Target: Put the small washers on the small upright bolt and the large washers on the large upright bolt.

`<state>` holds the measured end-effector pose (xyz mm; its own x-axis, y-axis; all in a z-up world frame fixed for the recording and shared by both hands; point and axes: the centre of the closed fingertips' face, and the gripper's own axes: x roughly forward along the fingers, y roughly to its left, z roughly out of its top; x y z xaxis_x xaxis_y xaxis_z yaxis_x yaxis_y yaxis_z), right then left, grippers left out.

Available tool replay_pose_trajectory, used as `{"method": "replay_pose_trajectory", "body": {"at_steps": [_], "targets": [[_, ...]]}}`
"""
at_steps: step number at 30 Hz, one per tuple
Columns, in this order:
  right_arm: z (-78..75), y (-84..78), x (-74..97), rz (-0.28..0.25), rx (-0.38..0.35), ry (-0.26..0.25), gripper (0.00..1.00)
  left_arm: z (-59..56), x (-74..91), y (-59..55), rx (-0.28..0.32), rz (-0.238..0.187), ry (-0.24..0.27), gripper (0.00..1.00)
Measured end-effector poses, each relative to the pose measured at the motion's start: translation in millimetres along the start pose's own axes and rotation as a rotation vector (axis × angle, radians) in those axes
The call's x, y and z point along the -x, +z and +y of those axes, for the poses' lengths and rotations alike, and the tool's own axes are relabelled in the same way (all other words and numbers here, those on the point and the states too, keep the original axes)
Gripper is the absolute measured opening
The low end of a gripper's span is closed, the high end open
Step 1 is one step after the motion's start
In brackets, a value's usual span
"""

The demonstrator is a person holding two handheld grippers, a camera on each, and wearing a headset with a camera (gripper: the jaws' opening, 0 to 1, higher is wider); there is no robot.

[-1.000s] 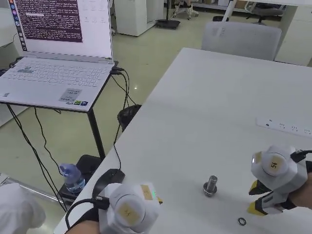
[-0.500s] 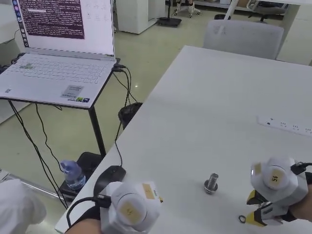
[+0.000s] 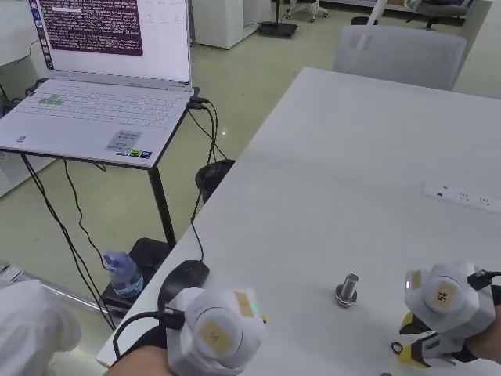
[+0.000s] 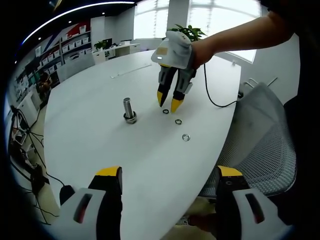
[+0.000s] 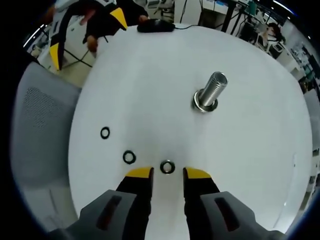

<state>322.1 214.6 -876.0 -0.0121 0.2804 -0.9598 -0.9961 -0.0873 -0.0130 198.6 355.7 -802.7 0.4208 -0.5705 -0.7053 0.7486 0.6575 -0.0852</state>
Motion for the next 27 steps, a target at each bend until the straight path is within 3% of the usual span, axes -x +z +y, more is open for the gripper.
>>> {"method": "replay_pose_trajectory", "body": {"at_steps": [27], "targets": [[-0.1,-0.4,-3.6,0.038,0.004,-0.026,0.15,1.4,0.3,1.8,-0.004,-0.005,-0.009,0.73]]}}
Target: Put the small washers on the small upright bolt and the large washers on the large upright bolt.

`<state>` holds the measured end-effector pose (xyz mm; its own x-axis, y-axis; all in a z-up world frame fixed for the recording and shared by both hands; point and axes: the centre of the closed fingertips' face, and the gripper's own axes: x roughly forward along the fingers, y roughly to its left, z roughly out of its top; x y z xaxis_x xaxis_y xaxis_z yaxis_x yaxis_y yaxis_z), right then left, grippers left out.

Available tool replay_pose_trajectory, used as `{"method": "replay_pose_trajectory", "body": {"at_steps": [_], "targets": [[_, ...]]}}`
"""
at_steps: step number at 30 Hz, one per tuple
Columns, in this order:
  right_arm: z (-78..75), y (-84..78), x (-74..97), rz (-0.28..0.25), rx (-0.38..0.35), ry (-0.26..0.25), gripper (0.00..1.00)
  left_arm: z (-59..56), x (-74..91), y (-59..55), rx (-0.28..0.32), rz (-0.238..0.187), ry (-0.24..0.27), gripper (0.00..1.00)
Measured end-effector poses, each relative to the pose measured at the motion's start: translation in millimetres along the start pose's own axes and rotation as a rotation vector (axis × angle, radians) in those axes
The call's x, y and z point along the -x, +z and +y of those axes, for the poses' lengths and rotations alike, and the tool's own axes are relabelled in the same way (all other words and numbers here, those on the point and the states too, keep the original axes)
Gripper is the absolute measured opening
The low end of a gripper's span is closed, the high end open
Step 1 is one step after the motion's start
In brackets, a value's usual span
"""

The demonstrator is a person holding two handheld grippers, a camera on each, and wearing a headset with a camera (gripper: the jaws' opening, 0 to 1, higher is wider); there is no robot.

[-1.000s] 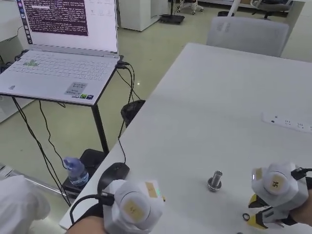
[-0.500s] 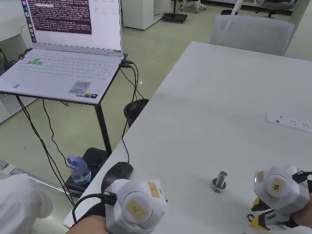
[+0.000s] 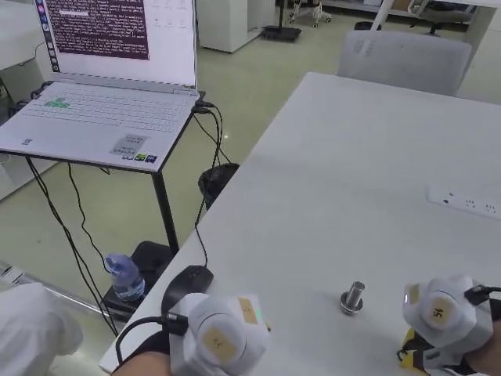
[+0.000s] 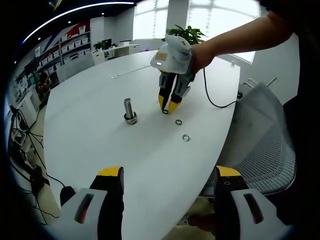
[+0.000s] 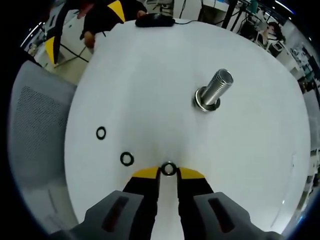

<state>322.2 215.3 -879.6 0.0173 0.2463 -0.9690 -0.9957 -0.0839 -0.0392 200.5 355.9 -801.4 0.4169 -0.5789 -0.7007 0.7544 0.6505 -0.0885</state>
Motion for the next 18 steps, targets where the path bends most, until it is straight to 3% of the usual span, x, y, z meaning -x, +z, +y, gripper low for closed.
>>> {"method": "replay_pose_trajectory", "body": {"at_steps": [18], "targets": [[-2.4,0.3,-0.6,-0.024,-0.086,-0.003,0.13,-0.5,1.0,-2.6,0.003,0.010,-0.001,0.71]]}}
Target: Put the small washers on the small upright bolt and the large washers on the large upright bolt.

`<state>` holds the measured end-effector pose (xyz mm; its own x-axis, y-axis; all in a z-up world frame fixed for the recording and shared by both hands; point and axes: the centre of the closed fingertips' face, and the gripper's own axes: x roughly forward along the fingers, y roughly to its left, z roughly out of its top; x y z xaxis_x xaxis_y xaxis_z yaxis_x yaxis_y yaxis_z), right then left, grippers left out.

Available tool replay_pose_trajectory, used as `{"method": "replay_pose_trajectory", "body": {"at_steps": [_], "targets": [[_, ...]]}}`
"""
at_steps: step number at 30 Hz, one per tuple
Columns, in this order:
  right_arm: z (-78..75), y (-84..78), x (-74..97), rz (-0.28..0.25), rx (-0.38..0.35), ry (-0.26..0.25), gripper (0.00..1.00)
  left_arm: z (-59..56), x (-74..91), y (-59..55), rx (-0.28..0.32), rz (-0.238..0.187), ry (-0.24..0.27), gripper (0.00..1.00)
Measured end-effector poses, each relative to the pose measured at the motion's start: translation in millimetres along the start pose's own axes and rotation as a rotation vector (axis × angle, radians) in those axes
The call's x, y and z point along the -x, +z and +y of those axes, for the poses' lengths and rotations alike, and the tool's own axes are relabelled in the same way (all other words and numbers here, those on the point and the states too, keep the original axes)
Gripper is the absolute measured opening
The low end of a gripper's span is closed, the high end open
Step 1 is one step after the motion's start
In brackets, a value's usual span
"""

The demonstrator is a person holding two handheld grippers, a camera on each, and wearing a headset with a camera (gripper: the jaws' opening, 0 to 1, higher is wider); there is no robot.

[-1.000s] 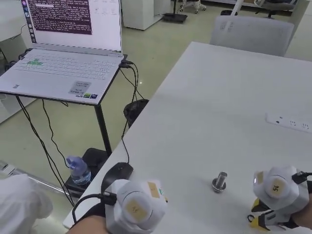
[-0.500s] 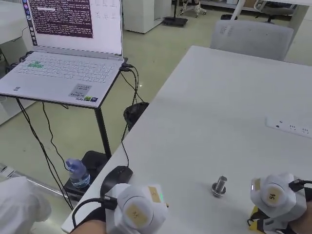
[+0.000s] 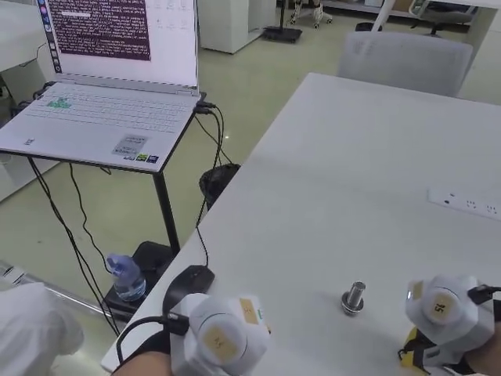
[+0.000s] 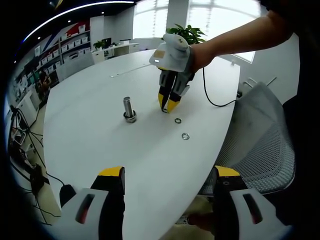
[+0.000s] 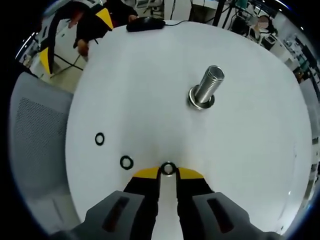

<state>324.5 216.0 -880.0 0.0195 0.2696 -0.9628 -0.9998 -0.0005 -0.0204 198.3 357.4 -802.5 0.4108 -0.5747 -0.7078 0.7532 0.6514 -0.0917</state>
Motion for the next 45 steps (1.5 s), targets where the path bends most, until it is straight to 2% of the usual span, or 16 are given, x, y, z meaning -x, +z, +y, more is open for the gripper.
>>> {"method": "replay_pose_trajectory", "body": {"at_steps": [4,15,25,34,40,45], "targets": [[-0.5,-2.0,2.6,0.002,-0.017,0.001,0.13,0.9,0.1,0.6,0.001,-0.004,0.004,0.71],[-1.1,-13.4,27.5,-0.002,-0.079,-0.009,0.13,4.2,-5.3,9.2,-0.005,-0.017,0.015,0.76],[-4.7,-37.2,47.2,0.002,-0.136,-0.030,0.13,3.5,-9.9,15.4,-0.009,-0.026,0.014,0.79],[-13.8,-53.7,58.1,0.009,-0.167,-0.047,0.13,3.4,-10.8,15.4,-0.017,-0.027,0.019,0.84],[-25.5,-51.9,65.8,0.004,-0.170,-0.062,0.13,2.6,-12.0,10.5,-0.007,-0.011,0.010,0.86],[-35.3,-45.1,72.2,-0.007,-0.176,-0.074,0.13,2.9,-12.8,11.1,-0.011,-0.009,0.013,0.87]]}}
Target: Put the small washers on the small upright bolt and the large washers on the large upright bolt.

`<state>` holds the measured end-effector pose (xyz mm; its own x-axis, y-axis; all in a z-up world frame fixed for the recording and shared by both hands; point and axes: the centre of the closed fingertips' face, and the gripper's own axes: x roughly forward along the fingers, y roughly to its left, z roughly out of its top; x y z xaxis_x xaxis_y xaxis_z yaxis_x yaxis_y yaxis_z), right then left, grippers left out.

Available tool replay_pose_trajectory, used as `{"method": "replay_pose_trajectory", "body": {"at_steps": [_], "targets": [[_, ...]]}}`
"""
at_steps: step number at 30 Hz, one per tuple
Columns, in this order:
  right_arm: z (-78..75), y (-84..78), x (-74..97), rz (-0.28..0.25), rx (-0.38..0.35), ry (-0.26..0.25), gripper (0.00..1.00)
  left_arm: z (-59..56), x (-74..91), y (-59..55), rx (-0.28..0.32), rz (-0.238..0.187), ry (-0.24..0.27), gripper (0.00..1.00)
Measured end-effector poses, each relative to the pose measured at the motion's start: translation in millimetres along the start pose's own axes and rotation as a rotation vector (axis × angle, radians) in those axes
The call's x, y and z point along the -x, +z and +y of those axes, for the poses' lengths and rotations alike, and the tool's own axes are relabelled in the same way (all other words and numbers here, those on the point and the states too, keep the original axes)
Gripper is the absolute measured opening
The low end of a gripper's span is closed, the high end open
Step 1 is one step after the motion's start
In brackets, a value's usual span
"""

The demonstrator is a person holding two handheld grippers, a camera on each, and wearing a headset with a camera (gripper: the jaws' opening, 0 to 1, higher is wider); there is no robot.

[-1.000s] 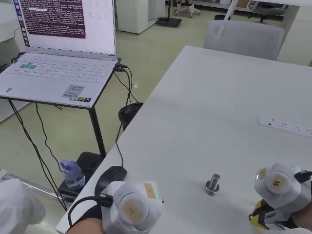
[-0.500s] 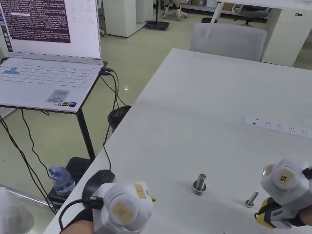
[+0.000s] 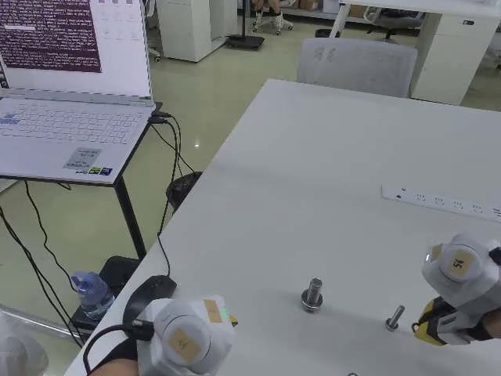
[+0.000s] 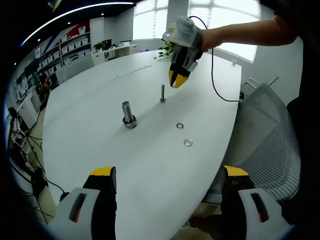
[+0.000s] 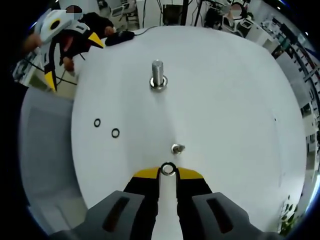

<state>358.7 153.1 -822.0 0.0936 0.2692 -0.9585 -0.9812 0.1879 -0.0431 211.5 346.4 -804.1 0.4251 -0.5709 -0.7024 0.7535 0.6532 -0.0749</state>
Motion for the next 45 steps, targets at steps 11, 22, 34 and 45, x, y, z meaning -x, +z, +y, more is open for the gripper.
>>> {"method": "replay_pose_trajectory", "body": {"at_steps": [11,22,34,45], "targets": [[-13.1,22.6,8.1,-0.027,0.004,-0.023,0.13,0.2,-1.4,4.1,0.004,-0.011,-0.007,0.87],[-14.2,26.0,-0.1,-0.002,0.014,-0.011,0.13,0.5,-0.5,2.4,0.011,-0.008,-0.013,0.85],[-14.0,20.1,-12.0,0.024,0.025,0.000,0.13,4.1,0.0,0.3,0.016,-0.007,-0.006,0.84],[-11.3,16.1,-25.9,0.040,0.039,0.021,0.13,2.0,1.1,-4.9,0.031,-0.003,-0.010,0.84]]}}
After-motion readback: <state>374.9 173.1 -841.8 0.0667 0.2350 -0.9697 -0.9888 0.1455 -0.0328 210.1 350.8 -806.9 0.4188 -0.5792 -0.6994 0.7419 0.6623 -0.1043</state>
